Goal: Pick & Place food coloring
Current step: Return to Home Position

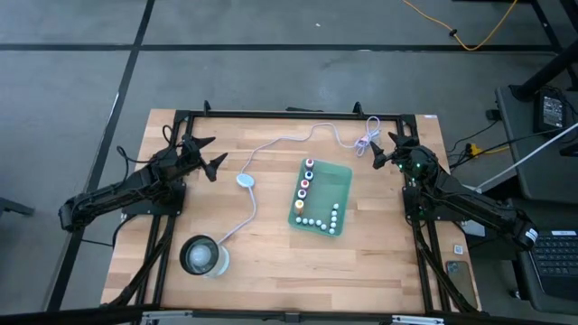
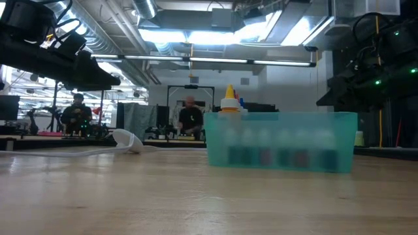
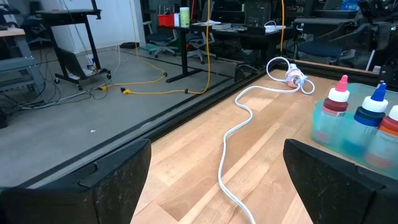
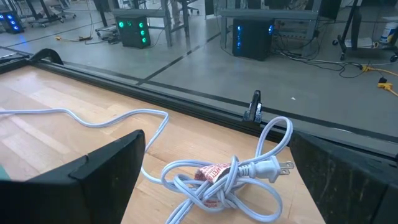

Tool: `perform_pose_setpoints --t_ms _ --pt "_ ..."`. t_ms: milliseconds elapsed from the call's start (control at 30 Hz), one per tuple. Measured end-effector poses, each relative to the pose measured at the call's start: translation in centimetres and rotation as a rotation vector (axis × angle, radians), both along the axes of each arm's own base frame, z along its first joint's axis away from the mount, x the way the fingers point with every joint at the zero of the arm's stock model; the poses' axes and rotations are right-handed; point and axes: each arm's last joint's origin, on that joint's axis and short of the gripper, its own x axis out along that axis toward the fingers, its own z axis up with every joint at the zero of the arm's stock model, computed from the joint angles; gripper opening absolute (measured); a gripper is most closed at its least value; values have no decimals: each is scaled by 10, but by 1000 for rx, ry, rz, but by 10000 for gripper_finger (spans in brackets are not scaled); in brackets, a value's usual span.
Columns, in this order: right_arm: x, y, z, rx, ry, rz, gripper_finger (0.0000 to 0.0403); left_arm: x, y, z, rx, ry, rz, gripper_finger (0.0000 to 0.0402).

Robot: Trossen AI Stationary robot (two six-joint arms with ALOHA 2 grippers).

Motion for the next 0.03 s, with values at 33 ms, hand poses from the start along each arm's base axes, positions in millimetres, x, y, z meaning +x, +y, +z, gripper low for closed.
perform_pose_setpoints --t_ms 33 --pt "0 0 0 0 0 0 400 0 0 0 0 0 0 361"
